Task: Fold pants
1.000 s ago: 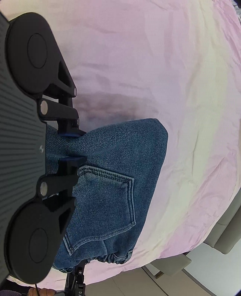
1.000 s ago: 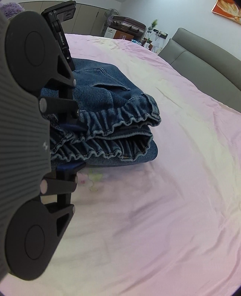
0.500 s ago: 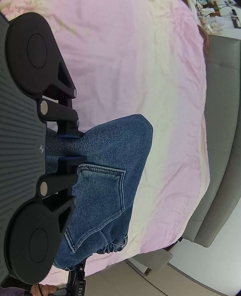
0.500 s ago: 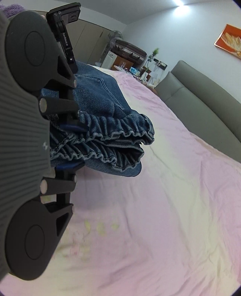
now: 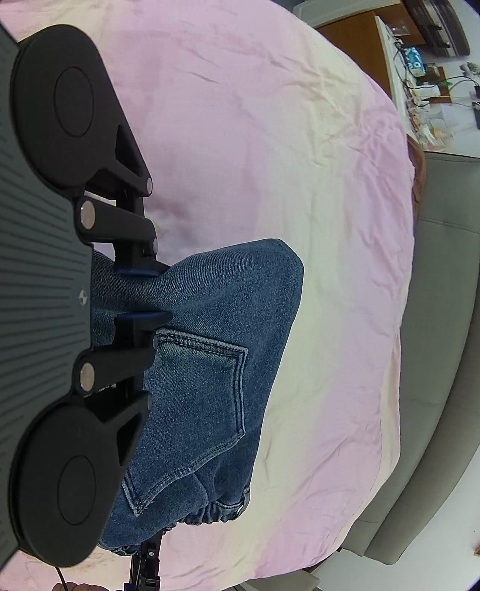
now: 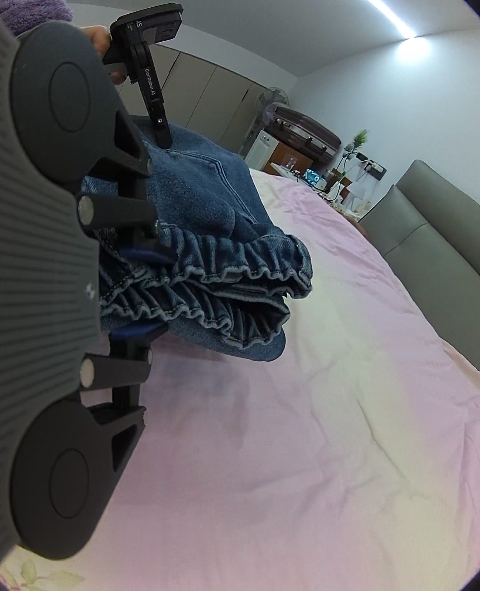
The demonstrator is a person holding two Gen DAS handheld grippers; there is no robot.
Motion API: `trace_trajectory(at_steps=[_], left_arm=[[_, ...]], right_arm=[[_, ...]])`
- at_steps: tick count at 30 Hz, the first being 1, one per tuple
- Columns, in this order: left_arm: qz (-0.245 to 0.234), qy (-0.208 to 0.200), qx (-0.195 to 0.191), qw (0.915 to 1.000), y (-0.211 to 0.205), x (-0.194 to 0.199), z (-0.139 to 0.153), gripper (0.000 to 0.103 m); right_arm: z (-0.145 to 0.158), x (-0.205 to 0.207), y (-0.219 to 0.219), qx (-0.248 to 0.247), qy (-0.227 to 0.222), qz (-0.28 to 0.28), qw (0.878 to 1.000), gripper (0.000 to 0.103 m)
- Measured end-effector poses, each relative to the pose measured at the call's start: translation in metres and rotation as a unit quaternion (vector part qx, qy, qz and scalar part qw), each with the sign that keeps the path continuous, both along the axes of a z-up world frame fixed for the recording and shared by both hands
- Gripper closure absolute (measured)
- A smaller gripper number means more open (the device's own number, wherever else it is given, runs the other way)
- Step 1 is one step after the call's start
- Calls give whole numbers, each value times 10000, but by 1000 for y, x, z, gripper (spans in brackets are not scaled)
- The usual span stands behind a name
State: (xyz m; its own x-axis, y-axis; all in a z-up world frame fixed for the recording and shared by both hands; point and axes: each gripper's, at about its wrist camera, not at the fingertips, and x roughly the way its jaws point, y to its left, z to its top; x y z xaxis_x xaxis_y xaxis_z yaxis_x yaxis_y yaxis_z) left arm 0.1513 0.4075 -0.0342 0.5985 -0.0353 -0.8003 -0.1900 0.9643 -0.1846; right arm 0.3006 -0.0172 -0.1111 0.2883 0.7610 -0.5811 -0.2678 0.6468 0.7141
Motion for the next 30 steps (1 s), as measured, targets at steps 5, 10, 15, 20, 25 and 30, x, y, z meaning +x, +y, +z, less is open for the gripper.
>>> trace_trajectory(at_steps=[5, 10, 15, 20, 25, 30], left_arm=[[11, 263, -227, 9994, 22, 8, -57, 84], [20, 228, -523, 9984, 37, 2, -94, 82], [-116, 253, -53, 9996, 24, 2, -105, 77], [85, 361, 151, 9992, 16, 1, -93, 70], [279, 361, 886, 9950, -6, -16, -58, 66], [215, -130, 1172, 9928, -31, -46, 4, 60]], right_arm=[[-47, 9, 18, -336, 267, 77, 9991, 73], [-81, 7, 21, -579, 301, 323, 9973, 73], [-97, 6, 30, -827, 180, 278, 9960, 74], [-89, 15, 40, -980, 269, 277, 9944, 70], [-52, 11, 41, -1333, -173, 247, 9906, 51], [6, -12, 29, -1337, -878, 240, 9868, 42]])
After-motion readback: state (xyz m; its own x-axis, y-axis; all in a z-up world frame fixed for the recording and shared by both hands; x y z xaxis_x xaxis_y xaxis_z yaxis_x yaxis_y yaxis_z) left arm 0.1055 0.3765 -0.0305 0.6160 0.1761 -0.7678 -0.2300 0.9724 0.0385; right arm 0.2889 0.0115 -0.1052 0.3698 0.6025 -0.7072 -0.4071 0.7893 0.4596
